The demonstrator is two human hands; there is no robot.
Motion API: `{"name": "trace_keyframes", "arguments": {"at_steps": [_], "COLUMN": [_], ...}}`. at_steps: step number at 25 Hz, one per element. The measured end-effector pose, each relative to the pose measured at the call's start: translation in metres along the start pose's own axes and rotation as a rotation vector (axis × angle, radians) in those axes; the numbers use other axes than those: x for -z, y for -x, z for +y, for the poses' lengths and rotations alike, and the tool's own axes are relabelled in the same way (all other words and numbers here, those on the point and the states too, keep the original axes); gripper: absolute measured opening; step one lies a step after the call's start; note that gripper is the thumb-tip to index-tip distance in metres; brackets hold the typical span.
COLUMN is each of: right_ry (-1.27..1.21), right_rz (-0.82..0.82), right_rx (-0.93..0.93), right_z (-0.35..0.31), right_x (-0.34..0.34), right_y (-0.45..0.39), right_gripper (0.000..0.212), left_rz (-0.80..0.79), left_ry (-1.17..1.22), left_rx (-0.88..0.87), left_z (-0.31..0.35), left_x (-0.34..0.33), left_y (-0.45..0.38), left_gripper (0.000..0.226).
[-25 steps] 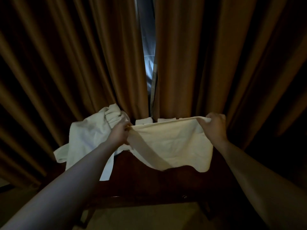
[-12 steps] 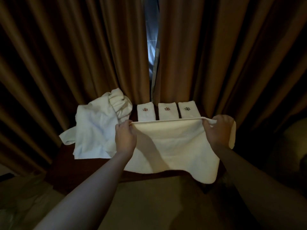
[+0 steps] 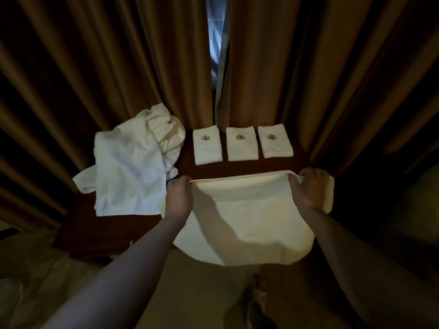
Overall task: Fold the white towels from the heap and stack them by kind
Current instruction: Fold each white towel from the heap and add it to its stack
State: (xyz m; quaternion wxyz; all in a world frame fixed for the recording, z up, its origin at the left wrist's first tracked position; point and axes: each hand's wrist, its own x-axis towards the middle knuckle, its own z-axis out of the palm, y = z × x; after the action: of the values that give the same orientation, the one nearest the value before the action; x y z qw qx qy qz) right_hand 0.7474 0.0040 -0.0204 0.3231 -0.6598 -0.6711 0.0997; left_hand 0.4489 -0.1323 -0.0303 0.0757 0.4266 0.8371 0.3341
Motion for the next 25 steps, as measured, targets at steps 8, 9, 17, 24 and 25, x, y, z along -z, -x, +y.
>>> {"name": "trace_keyframes", "arguments": {"at_steps": [8,9,17,24,25], "right_ry": [0.065,0.076,0.155,0.213,0.177], "right_rz": [-0.16,-0.186,-0.403,-0.46,-0.47], "right_rx": [0.096,0.112,0.115,0.131,0.129], "right_z": [0.033,0.037,0.063,0.07,0.071], "right_x": [-0.102,-0.117,-0.221,-0.271,-0.277], "right_y": [-0.113,-0.126,-0.194,-0.227,-0.227], "right_gripper": [0.032,0.033,0.038,0.034,0.032], "left_rz": [-0.055,-0.047,0.022,-0.105,-0.138], "left_ry": [-0.116,-0.121,-0.169,-0.192,-0.189], "left_rx": [0.073,0.099,0.191,0.161,0.157], "left_z": [-0.004,-0.005,-0.015,-0.039,-0.042], "left_x": [-0.106,-0.119,-0.19,-0.238,-0.243], "left_y": [-0.09,-0.101,-0.166,-0.216,-0.219], "left_gripper": [0.019,0.021,0.022,0.024,0.026]}}
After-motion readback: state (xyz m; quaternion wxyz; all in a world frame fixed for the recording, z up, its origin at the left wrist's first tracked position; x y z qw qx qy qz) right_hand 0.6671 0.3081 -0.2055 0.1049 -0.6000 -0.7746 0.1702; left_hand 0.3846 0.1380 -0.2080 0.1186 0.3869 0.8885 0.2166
